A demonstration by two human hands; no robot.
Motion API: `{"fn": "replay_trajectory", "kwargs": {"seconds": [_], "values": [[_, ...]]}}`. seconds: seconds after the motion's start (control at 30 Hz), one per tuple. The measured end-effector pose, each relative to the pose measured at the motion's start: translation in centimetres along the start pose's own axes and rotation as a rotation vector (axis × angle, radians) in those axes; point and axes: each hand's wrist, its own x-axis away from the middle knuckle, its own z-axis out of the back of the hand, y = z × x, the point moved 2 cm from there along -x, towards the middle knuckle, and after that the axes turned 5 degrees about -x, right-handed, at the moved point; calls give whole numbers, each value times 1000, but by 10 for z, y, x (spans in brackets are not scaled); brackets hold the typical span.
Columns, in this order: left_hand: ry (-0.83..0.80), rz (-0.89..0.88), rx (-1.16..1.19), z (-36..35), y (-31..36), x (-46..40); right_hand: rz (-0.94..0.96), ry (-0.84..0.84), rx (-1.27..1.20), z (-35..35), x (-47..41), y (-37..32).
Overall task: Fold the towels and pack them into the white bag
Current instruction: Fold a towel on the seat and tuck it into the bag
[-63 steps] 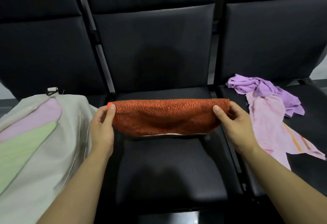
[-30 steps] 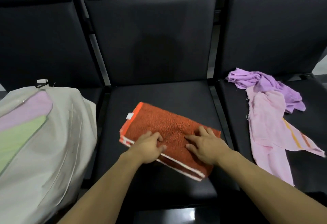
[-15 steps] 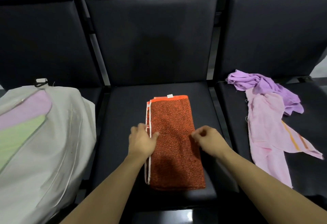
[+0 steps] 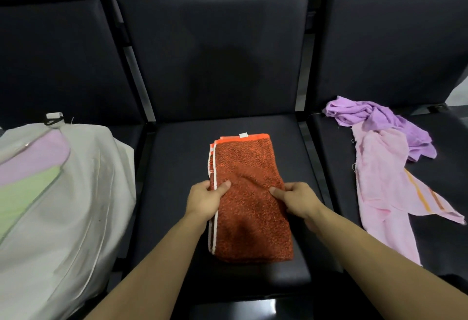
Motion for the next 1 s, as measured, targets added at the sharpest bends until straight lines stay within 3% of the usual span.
{"fn": "replay_trajectory", "kwargs": {"seconds": [0.2, 0.3, 0.43, 0.53, 0.7, 0.9, 1.0], "values": [[163, -309, 113, 12, 40, 25, 418, 126, -118, 11, 11, -26], [133, -437, 246, 16, 60, 41, 644, 71, -182, 12, 30, -47], [93, -595, 196, 27, 79, 54, 772, -12, -167, 14, 52, -65], [63, -592, 146, 28, 76, 54, 751, -61, -165, 11, 54, -65], [120, -393, -24, 11, 45, 35, 631, 38, -88, -2, 38, -44], [143, -111, -373, -2, 3, 13, 266, 104, 221, -2, 4, 7], [325, -235, -640, -4, 1, 18, 359, 274, 515, 2, 2, 14]]}}
